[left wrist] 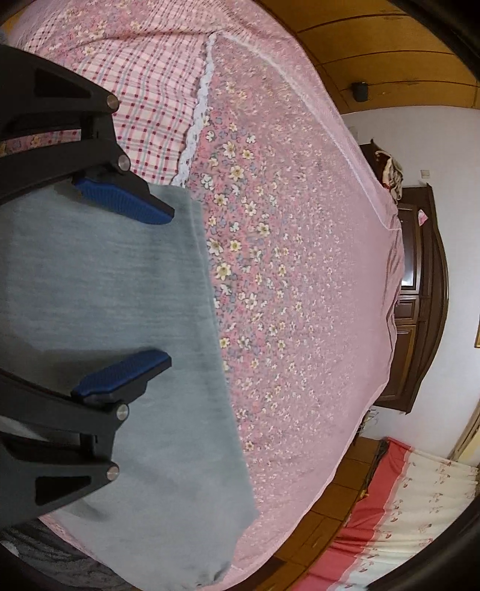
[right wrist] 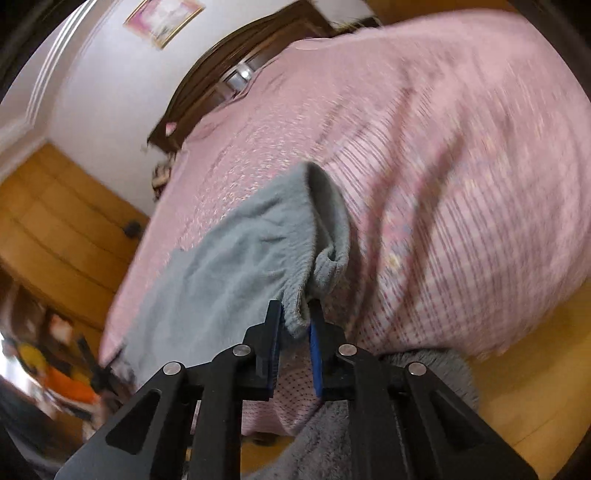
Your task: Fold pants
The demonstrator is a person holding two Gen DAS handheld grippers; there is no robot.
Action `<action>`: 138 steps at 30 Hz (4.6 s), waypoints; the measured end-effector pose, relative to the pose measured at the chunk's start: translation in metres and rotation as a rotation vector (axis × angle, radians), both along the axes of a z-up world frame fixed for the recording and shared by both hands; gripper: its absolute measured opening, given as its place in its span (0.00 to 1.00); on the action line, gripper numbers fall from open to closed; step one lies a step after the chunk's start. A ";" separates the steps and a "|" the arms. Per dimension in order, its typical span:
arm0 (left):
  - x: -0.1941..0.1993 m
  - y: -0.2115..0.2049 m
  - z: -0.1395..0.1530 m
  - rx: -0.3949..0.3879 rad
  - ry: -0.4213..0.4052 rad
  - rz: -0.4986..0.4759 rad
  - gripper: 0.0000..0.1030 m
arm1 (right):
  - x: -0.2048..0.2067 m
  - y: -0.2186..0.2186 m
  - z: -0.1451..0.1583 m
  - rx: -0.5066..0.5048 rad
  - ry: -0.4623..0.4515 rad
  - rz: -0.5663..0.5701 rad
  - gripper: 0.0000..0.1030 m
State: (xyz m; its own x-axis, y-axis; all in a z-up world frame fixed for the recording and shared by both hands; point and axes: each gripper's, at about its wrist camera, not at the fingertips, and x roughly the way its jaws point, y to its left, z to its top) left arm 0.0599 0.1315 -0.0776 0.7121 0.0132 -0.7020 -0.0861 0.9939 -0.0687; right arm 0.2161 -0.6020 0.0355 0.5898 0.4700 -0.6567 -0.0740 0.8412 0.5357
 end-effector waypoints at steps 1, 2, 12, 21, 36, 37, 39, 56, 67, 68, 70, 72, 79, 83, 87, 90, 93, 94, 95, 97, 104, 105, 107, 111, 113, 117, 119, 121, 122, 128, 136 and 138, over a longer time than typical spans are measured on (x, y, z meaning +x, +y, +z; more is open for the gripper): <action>0.000 0.001 -0.001 -0.011 0.000 0.000 0.73 | 0.004 0.006 0.007 -0.055 -0.007 0.014 0.14; -0.001 0.003 0.000 -0.020 0.000 -0.002 0.73 | 0.007 0.012 0.013 -0.121 -0.007 0.026 0.14; -0.009 0.002 0.000 -0.004 -0.005 -0.005 0.73 | 0.027 0.048 0.036 -0.336 0.060 0.094 0.14; -0.002 -0.011 -0.004 0.049 0.004 -0.004 0.74 | 0.034 0.028 0.048 -0.353 -0.101 0.116 0.14; -0.006 0.001 0.006 0.039 0.004 0.023 0.73 | 0.021 -0.001 -0.013 -0.289 -0.011 0.096 0.41; -0.010 0.003 0.012 0.027 0.001 0.023 0.73 | 0.016 0.000 -0.006 -0.311 -0.026 0.097 0.41; -0.020 0.010 0.026 -0.024 -0.016 -0.001 0.73 | 0.006 0.001 0.010 -0.367 -0.069 0.093 0.43; 0.164 -0.233 0.054 0.013 0.172 -0.853 0.77 | 0.185 0.070 -0.009 -0.369 0.075 0.781 0.63; 0.219 -0.261 0.026 -0.125 0.319 -1.009 0.64 | 0.215 0.012 -0.030 0.059 0.150 0.888 0.41; 0.221 -0.265 0.024 -0.149 0.332 -1.035 0.58 | 0.216 0.012 -0.031 0.065 0.150 0.898 0.38; 0.225 -0.266 0.021 -0.190 0.348 -1.042 0.42 | 0.212 0.007 -0.030 0.071 0.137 0.901 0.30; 0.228 -0.255 0.020 -0.295 0.353 -1.040 0.21 | 0.209 -0.001 -0.033 0.072 0.118 0.886 0.23; 0.215 -0.236 0.040 -0.315 0.195 -0.963 0.13 | 0.182 -0.007 0.006 -0.015 -0.071 0.849 0.12; 0.233 -0.244 0.053 -0.287 0.134 -0.926 0.12 | 0.194 -0.005 0.029 -0.059 -0.123 0.816 0.12; 0.257 -0.259 0.054 -0.277 0.123 -0.916 0.12 | 0.226 -0.011 0.025 -0.121 -0.085 0.765 0.12; 0.278 -0.269 0.052 -0.291 0.115 -0.904 0.11 | 0.254 -0.020 0.015 -0.144 -0.046 0.713 0.12; 0.304 -0.290 0.042 -0.274 0.134 -0.897 0.12 | 0.276 -0.030 0.004 -0.125 -0.017 0.661 0.13; 0.310 -0.294 0.037 -0.269 0.152 -0.895 0.12 | 0.283 -0.033 -0.001 -0.118 0.008 0.650 0.15; 0.316 -0.299 0.030 -0.258 0.192 -0.893 0.16 | 0.287 -0.033 -0.009 -0.126 0.039 0.639 0.20; 0.321 -0.306 0.018 -0.198 0.254 -0.882 0.23 | 0.287 -0.032 -0.017 -0.140 0.066 0.614 0.24; 0.245 -0.195 0.072 -0.188 0.164 -0.694 0.69 | 0.196 -0.033 0.039 -0.438 -0.128 0.382 0.71; 0.225 -0.158 0.078 -0.225 0.170 -0.609 0.78 | 0.174 -0.029 0.046 -0.462 -0.152 0.367 0.71; 0.190 -0.095 0.074 -0.313 0.209 -0.468 0.92 | 0.143 -0.022 0.055 -0.446 -0.185 0.362 0.71; 0.118 0.022 0.028 -0.614 0.301 -0.229 0.92 | 0.080 0.015 0.053 -0.360 -0.264 0.376 0.71; 0.092 0.053 0.009 -0.693 0.301 -0.167 0.89 | 0.060 0.038 0.047 -0.318 -0.286 0.371 0.71; 0.065 0.066 -0.010 -0.815 0.235 -0.225 0.89 | 0.043 0.074 0.031 -0.224 -0.261 0.379 0.71; 0.065 0.068 -0.016 -0.797 0.231 -0.234 0.88 | 0.042 0.085 0.024 -0.211 -0.231 0.375 0.71; 0.071 0.068 -0.019 -0.826 0.198 -0.253 0.88 | 0.039 0.091 0.022 -0.188 -0.205 0.370 0.71; 0.075 0.070 -0.018 -0.835 0.187 -0.268 0.88 | 0.037 0.093 0.023 -0.175 -0.205 0.368 0.71; 0.098 0.071 -0.017 -0.903 0.122 -0.319 0.27 | 0.027 0.088 0.028 -0.145 -0.209 0.337 0.71; 0.104 0.047 -0.006 -0.776 0.084 -0.292 0.05 | 0.015 0.054 0.031 -0.145 -0.198 0.263 0.71; 0.103 0.052 0.001 -0.777 0.055 -0.299 0.05 | 0.013 0.041 0.034 -0.132 -0.216 0.243 0.71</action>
State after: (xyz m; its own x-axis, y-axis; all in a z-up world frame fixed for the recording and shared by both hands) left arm 0.1632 0.1838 -0.0761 0.5729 -0.6733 -0.4673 0.1501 0.6467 -0.7478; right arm 0.2294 -0.5610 0.0692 0.6027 0.5330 -0.5938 -0.3805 0.8461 0.3732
